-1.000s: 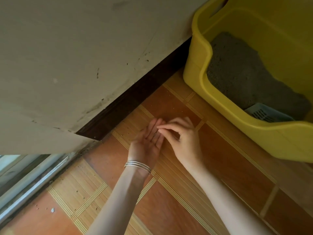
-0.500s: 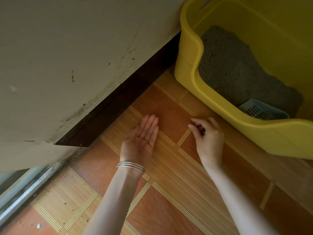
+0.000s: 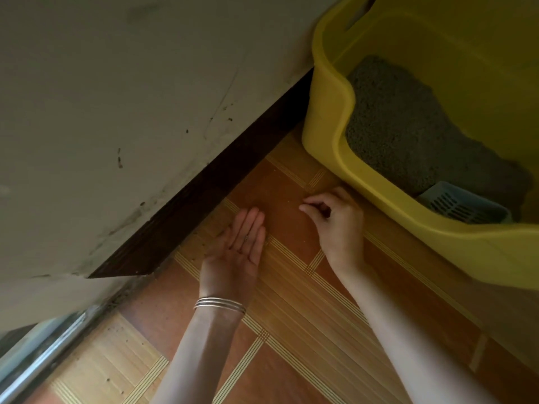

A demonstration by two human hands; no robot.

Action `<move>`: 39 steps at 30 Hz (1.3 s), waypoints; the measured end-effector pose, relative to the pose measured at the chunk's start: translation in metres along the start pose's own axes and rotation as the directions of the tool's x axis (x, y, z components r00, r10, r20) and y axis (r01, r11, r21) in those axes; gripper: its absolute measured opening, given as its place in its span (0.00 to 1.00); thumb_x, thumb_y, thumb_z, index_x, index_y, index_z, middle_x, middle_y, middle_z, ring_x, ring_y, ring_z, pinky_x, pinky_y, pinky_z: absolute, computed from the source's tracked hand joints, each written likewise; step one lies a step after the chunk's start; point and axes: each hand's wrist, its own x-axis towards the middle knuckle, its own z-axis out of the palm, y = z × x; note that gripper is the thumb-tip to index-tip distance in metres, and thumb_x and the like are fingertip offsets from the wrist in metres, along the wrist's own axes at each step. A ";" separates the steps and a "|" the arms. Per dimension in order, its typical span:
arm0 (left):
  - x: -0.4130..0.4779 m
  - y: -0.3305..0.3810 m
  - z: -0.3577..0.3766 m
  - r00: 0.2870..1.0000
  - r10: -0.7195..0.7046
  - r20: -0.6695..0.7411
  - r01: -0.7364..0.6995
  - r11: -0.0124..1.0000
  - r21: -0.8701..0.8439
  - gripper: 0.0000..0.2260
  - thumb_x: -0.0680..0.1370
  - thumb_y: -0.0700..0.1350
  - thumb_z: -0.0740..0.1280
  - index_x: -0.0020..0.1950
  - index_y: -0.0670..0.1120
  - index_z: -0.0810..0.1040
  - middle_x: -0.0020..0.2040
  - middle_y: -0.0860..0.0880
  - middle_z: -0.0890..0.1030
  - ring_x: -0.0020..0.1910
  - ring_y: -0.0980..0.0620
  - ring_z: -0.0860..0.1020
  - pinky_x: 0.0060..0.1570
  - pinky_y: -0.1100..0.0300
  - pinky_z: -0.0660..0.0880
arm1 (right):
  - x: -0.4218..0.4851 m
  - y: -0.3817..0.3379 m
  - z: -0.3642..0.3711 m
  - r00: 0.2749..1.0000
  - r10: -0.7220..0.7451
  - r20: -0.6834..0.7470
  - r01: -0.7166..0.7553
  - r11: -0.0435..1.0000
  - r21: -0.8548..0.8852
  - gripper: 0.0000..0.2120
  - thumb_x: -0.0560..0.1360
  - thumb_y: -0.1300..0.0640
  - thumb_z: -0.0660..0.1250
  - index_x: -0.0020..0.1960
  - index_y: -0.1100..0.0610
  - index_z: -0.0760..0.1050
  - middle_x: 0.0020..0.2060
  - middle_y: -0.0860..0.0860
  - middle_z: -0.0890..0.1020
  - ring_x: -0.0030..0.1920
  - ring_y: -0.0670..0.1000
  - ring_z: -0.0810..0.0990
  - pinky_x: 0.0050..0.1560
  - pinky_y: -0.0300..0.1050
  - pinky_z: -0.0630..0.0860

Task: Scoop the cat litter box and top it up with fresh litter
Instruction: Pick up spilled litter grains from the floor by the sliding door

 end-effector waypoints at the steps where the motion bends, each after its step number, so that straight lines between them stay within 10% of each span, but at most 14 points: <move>1: 0.000 0.000 0.001 1.000 0.004 -0.011 -0.004 1.000 0.001 0.17 0.82 0.43 0.50 0.61 0.38 0.74 0.57 0.42 0.81 0.55 0.48 0.80 0.54 0.55 0.75 | 0.000 0.000 0.000 1.000 0.000 -0.001 0.000 1.000 -0.003 0.05 0.69 0.57 0.72 0.44 0.56 0.81 0.40 0.50 0.79 0.36 0.47 0.77 0.36 0.44 0.77; 7: -0.001 -0.003 0.007 0.999 0.013 -0.032 -0.013 1.000 -0.003 0.16 0.82 0.43 0.52 0.59 0.37 0.75 0.55 0.41 0.81 0.54 0.47 0.81 0.57 0.55 0.73 | 0.001 -0.009 0.004 0.997 -0.069 0.024 0.072 0.984 -0.163 0.04 0.72 0.57 0.69 0.42 0.57 0.79 0.38 0.51 0.79 0.40 0.51 0.75 0.40 0.49 0.75; 14: 0.003 -0.021 0.011 0.997 -0.041 -0.066 0.038 0.998 -0.040 0.15 0.81 0.42 0.54 0.56 0.36 0.76 0.51 0.41 0.83 0.48 0.48 0.83 0.49 0.58 0.79 | -0.012 -0.040 0.002 0.985 -0.120 0.124 0.092 0.973 0.213 0.07 0.73 0.51 0.66 0.43 0.55 0.79 0.39 0.42 0.75 0.44 0.46 0.73 0.44 0.35 0.70; 17: 0.000 -0.010 0.012 1.000 0.028 -0.008 -0.029 0.967 -0.253 0.15 0.81 0.37 0.54 0.64 0.35 0.73 0.59 0.41 0.79 0.57 0.56 0.78 0.58 0.60 0.73 | -0.005 -0.021 -0.003 0.999 -0.007 0.046 -0.001 0.988 0.157 0.04 0.72 0.55 0.69 0.45 0.53 0.81 0.40 0.45 0.78 0.43 0.49 0.75 0.42 0.45 0.75; 31: -0.005 -0.004 0.004 0.999 0.034 -0.039 -0.033 0.999 0.007 0.17 0.82 0.43 0.50 0.61 0.37 0.74 0.57 0.41 0.81 0.57 0.47 0.79 0.59 0.54 0.75 | 0.010 -0.012 0.015 0.985 -0.145 0.091 0.155 0.981 -0.113 0.04 0.72 0.54 0.70 0.42 0.55 0.78 0.37 0.49 0.77 0.39 0.50 0.74 0.38 0.51 0.74; 39: -0.001 -0.014 0.011 0.997 0.015 -0.074 -0.015 1.000 -0.008 0.15 0.80 0.41 0.54 0.57 0.36 0.76 0.50 0.41 0.83 0.49 0.48 0.82 0.50 0.56 0.78 | -0.011 -0.039 -0.002 0.960 -0.190 0.207 0.136 0.958 0.253 0.09 0.72 0.51 0.65 0.46 0.52 0.81 0.41 0.45 0.78 0.46 0.45 0.72 0.46 0.33 0.69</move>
